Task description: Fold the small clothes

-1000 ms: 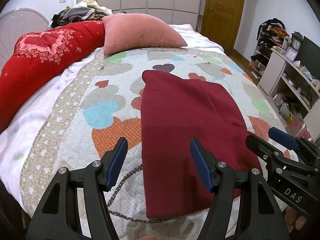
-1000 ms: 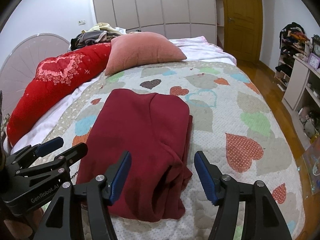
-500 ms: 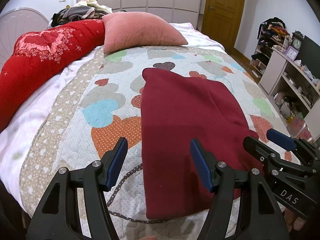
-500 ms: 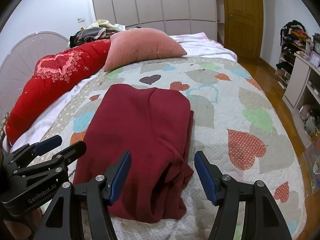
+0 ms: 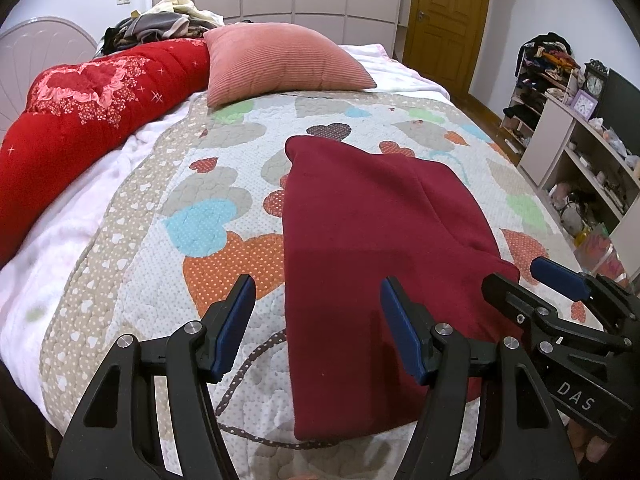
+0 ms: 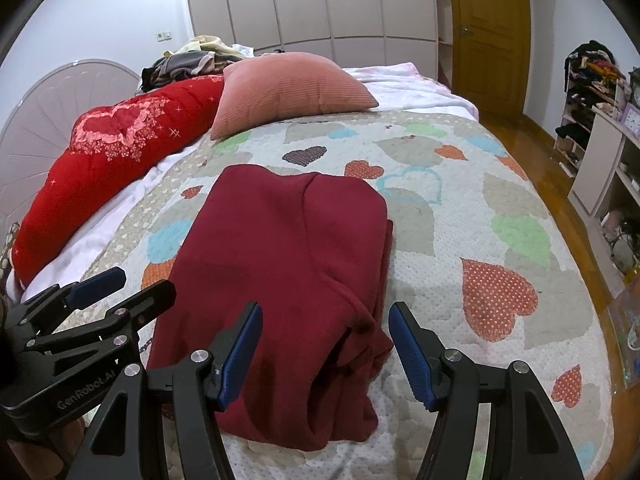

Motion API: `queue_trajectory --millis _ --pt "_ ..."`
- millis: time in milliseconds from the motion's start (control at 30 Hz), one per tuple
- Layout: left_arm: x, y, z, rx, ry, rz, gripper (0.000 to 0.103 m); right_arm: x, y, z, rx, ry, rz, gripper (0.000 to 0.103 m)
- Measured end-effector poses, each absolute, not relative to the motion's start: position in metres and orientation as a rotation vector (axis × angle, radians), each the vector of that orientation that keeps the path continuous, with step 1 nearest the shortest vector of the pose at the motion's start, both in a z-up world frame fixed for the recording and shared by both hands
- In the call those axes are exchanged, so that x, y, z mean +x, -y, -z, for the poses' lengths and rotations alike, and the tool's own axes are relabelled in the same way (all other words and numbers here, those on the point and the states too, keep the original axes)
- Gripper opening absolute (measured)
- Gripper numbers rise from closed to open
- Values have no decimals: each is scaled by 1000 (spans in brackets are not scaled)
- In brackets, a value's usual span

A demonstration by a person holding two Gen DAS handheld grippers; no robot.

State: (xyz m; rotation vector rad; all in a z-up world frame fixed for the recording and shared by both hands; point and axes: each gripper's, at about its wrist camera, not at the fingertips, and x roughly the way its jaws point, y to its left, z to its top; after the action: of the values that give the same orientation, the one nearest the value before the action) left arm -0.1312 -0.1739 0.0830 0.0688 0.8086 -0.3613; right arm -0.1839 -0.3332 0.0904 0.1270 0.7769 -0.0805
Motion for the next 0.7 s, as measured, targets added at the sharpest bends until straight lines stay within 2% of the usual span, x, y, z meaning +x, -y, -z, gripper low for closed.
queue_trajectory --millis 700 --pt "-125 177 -74 67 -824 366 65 -176 334 -80 134 -806 71 64"
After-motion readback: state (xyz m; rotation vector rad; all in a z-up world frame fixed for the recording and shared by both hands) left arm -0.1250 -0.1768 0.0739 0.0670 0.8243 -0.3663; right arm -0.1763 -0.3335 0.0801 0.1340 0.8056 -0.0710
